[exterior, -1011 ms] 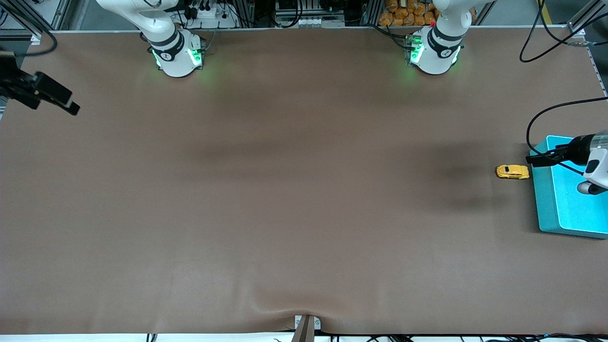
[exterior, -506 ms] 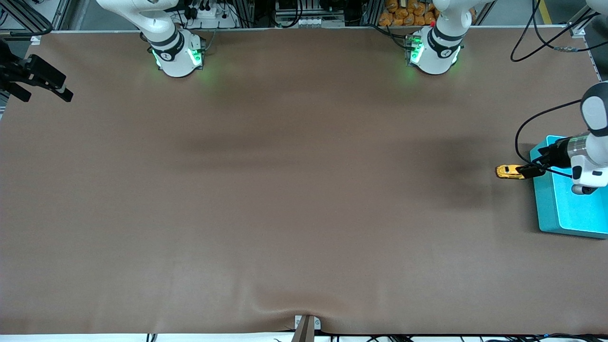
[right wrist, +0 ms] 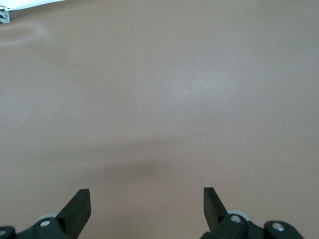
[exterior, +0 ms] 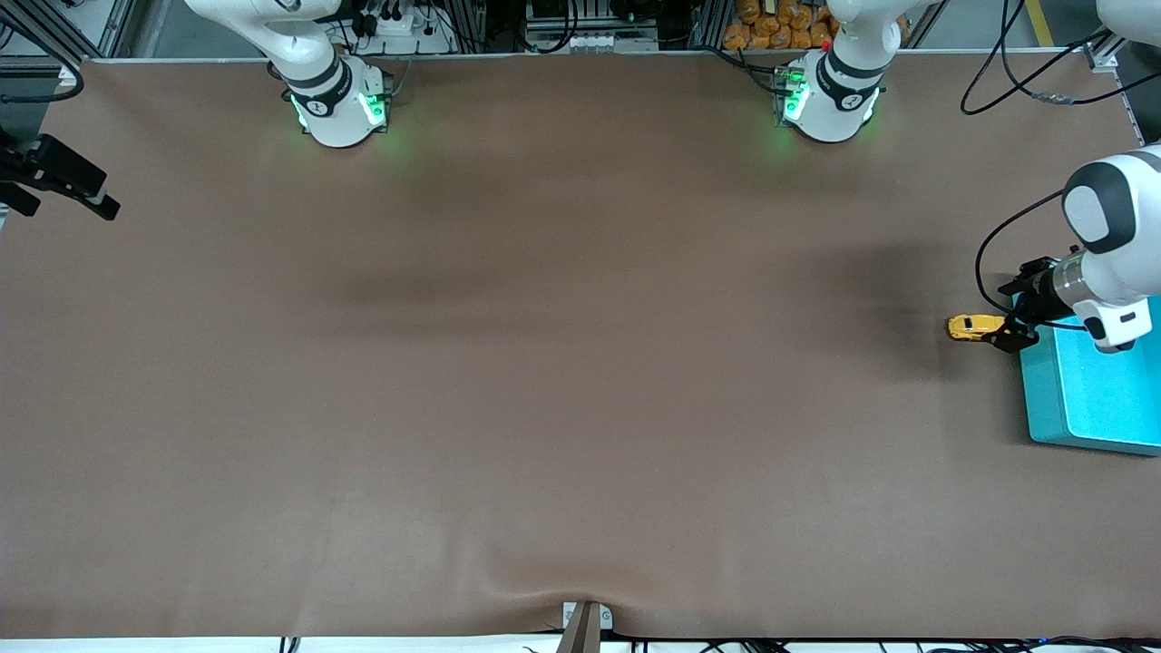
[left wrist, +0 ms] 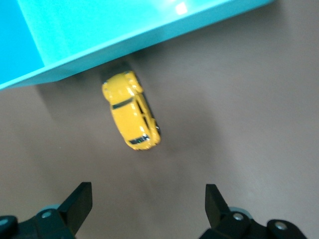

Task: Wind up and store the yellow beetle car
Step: 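Lower the left gripper onto the yellow car and close it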

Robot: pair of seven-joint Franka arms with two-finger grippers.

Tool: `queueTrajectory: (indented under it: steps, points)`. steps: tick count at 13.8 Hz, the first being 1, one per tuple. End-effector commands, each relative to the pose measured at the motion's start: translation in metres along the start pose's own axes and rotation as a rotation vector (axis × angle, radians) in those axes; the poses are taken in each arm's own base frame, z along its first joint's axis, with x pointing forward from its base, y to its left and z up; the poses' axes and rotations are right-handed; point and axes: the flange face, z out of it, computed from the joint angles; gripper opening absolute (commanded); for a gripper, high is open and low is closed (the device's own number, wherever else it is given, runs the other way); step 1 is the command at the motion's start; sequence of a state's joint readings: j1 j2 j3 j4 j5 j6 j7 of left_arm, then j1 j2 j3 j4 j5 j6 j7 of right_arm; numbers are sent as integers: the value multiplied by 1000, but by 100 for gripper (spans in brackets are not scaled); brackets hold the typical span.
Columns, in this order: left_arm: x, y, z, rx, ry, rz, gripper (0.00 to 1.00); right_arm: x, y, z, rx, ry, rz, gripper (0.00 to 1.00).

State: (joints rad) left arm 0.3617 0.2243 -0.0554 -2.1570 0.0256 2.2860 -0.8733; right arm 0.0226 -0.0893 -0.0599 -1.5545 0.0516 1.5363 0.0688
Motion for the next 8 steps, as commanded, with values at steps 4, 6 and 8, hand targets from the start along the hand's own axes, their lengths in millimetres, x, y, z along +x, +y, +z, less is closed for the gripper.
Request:
queueTrajectory:
  steps: [4,6,8]
  points:
    - [36,-59,30,-78,-33,-218,100,15,11,3,-17,-3,9,100]
    - [39,-61,37,-99,-23,-234,100,18,13,8,-20,-12,13,100]
    - [40,-60,49,-102,-20,-236,100,25,15,12,-21,-15,16,100]
